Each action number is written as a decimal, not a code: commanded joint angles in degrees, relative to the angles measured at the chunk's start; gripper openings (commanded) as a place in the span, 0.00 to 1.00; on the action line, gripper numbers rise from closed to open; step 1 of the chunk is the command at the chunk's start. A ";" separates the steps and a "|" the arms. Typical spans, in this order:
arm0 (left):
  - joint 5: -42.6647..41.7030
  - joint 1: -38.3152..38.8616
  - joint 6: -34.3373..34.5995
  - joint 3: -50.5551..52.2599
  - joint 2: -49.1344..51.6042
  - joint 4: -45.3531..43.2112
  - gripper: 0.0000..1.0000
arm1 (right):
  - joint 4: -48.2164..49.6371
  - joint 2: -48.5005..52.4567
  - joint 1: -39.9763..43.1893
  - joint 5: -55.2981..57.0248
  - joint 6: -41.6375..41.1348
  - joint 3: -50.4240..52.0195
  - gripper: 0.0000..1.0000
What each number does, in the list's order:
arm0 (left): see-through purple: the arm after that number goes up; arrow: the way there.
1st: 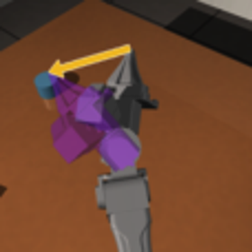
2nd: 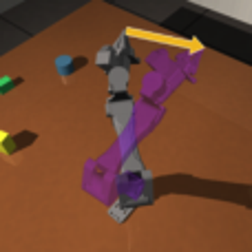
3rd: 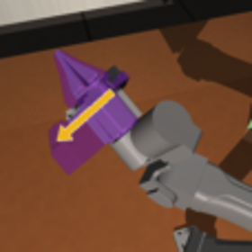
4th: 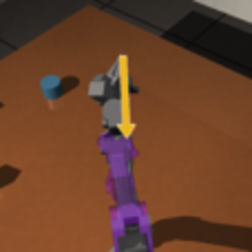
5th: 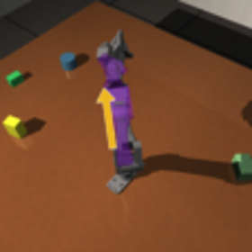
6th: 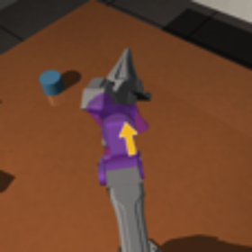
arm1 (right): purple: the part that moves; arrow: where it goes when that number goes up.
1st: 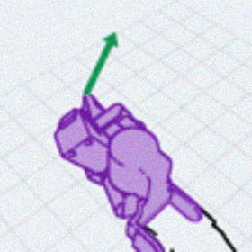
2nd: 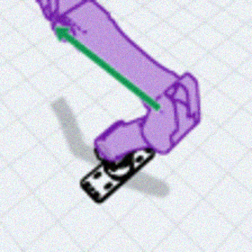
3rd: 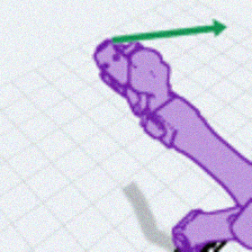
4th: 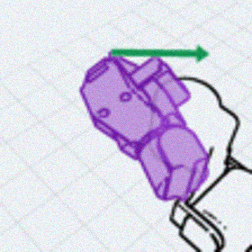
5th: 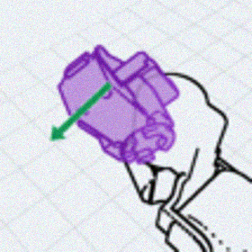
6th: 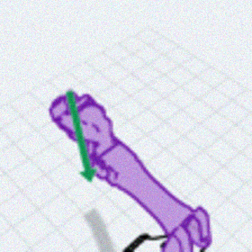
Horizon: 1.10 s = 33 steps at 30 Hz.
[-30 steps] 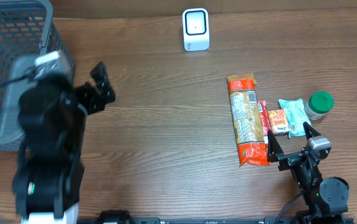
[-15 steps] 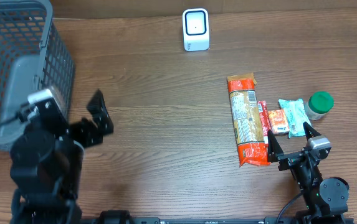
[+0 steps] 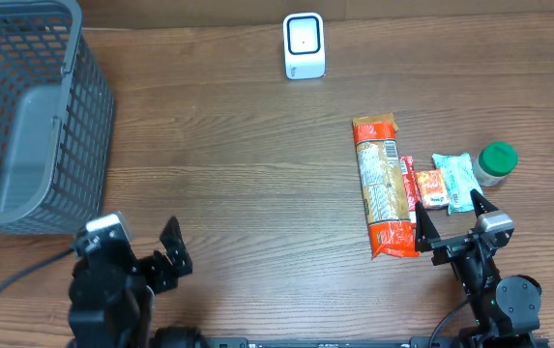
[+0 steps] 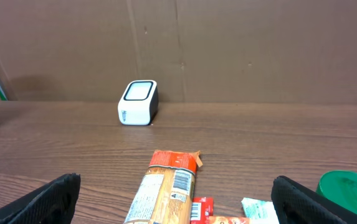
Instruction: Scan the item barcode
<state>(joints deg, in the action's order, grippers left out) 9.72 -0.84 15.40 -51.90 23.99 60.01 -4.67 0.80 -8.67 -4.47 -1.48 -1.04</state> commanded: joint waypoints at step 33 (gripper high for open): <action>-11.21 0.11 1.36 44.30 -23.78 -85.07 1.00 | 0.24 -0.63 0.17 0.31 0.24 0.59 1.00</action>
<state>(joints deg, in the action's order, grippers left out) -0.47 -0.84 16.34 -10.24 0.75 -22.57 -4.64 0.73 -8.67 -4.47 -1.48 -1.04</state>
